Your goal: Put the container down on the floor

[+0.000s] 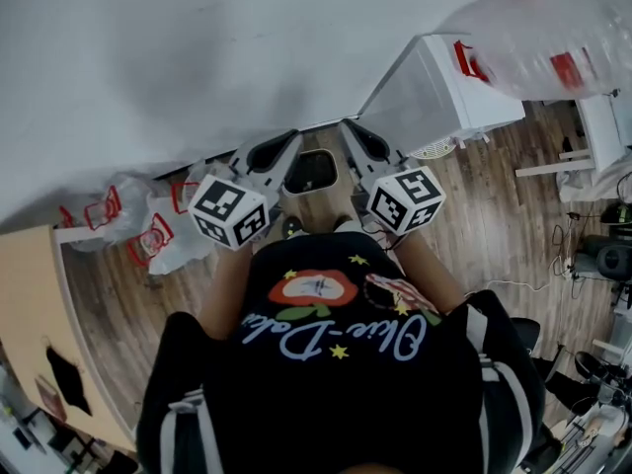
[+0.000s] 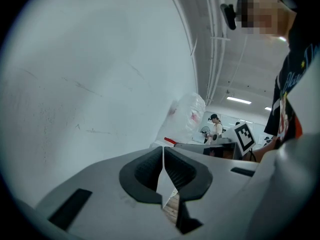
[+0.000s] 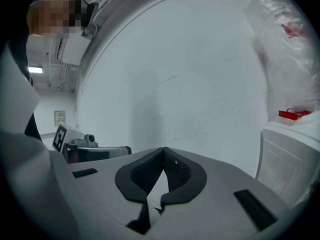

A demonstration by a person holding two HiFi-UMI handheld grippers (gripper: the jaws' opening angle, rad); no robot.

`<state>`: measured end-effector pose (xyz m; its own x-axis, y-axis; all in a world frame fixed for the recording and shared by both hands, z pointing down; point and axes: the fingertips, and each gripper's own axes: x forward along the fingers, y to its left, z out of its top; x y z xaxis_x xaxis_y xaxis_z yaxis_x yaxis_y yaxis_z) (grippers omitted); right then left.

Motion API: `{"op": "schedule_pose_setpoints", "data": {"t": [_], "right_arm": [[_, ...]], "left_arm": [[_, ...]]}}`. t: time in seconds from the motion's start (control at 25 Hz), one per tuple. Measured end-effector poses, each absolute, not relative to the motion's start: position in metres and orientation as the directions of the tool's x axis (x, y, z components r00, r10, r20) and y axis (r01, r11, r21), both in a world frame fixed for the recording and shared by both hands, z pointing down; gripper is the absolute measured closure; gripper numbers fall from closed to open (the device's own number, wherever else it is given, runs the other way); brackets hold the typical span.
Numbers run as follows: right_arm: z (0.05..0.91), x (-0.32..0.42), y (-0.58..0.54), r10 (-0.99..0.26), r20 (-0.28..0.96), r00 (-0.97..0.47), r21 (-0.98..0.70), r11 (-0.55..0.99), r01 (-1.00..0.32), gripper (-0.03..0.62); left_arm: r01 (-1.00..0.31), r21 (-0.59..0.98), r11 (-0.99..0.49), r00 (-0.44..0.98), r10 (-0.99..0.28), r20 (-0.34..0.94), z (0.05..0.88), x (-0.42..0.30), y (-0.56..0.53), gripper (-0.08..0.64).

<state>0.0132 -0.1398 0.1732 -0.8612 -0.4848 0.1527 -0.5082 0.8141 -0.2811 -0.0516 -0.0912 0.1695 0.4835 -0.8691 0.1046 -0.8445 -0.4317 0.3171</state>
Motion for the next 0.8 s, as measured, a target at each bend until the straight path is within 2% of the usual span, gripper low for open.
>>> {"op": "schedule_pose_setpoints", "data": {"t": [0.8], "right_arm": [[0.1646, 0.0156, -0.1301, -0.472, 0.136, -0.871, -0.28, 0.825, -0.491, 0.593]], "left_arm": [[-0.823, 0.381, -0.422, 0.492, -0.865, 0.103, 0.1729, -0.0463, -0.0886, 0.549]]}}
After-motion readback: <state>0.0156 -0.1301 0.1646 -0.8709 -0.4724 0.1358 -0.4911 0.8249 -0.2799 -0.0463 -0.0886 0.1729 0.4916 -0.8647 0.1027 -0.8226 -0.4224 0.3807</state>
